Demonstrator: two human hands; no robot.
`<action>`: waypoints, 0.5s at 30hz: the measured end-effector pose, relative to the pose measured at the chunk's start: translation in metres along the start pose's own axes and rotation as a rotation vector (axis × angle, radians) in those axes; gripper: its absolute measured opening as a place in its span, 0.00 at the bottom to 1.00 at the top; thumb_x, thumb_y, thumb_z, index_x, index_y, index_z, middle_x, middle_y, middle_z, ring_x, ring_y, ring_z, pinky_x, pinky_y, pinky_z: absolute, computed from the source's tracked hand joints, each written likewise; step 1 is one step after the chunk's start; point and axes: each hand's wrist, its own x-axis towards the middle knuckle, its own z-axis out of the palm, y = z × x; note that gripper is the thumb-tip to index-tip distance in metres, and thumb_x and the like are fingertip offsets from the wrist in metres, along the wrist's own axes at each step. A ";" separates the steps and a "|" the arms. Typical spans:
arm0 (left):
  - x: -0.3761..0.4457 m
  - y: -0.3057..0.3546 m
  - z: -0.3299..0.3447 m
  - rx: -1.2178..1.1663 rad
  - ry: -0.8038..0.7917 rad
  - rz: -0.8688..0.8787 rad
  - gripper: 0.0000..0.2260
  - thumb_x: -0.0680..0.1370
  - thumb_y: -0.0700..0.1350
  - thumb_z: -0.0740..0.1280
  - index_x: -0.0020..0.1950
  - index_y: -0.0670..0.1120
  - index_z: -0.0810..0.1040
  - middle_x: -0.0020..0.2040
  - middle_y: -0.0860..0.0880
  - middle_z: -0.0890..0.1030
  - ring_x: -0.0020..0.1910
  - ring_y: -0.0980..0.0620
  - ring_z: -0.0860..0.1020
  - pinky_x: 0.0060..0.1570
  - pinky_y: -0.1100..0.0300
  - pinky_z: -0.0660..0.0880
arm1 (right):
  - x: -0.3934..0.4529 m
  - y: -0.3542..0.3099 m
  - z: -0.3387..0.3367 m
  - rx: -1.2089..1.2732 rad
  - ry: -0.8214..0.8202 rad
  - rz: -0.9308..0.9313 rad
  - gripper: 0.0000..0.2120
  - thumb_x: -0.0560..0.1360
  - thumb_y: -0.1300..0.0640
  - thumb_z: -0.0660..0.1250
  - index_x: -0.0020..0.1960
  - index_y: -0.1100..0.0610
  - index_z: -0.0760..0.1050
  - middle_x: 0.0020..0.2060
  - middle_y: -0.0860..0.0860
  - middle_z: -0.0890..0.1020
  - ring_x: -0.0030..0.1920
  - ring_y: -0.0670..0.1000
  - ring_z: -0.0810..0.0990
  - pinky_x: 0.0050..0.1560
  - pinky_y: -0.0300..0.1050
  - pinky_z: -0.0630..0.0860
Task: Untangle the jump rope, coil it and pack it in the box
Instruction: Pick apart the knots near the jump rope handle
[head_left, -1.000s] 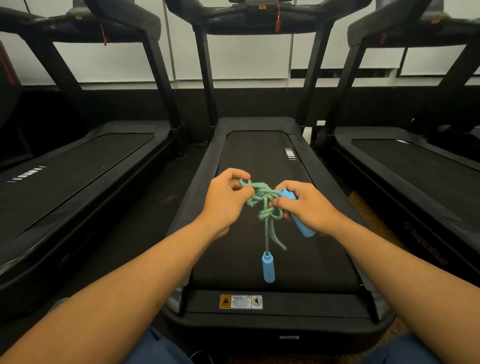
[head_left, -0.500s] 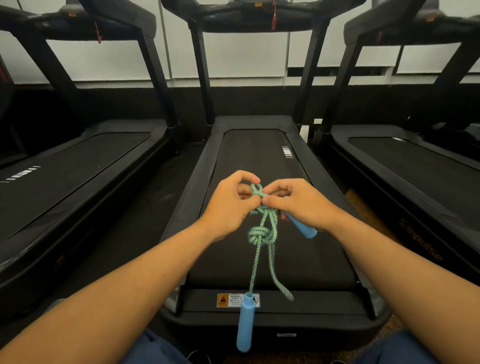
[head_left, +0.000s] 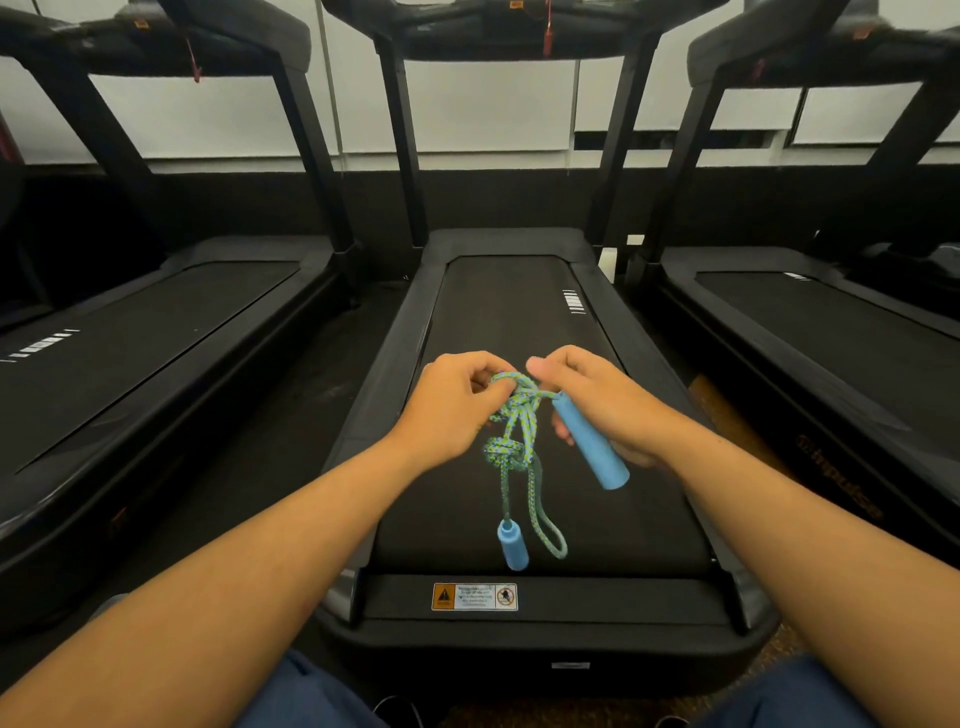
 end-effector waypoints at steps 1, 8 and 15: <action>0.000 0.000 -0.001 0.010 0.017 -0.001 0.04 0.78 0.41 0.71 0.48 0.46 0.85 0.37 0.44 0.84 0.34 0.44 0.82 0.36 0.51 0.82 | 0.000 -0.001 -0.004 0.108 -0.042 0.061 0.17 0.75 0.46 0.71 0.52 0.57 0.71 0.39 0.54 0.78 0.31 0.53 0.77 0.34 0.47 0.74; -0.001 -0.003 -0.006 0.088 0.153 -0.061 0.04 0.76 0.43 0.72 0.41 0.47 0.83 0.30 0.46 0.83 0.27 0.54 0.81 0.37 0.58 0.78 | -0.011 -0.005 -0.028 0.110 -0.178 0.046 0.12 0.77 0.68 0.70 0.60 0.63 0.76 0.46 0.64 0.85 0.41 0.57 0.85 0.45 0.47 0.82; -0.004 0.006 -0.001 -0.174 0.080 -0.137 0.03 0.78 0.40 0.71 0.45 0.44 0.82 0.37 0.40 0.83 0.34 0.46 0.84 0.40 0.43 0.84 | -0.005 -0.003 -0.012 0.072 -0.020 -0.070 0.12 0.71 0.65 0.77 0.53 0.65 0.82 0.45 0.60 0.87 0.39 0.54 0.86 0.43 0.46 0.82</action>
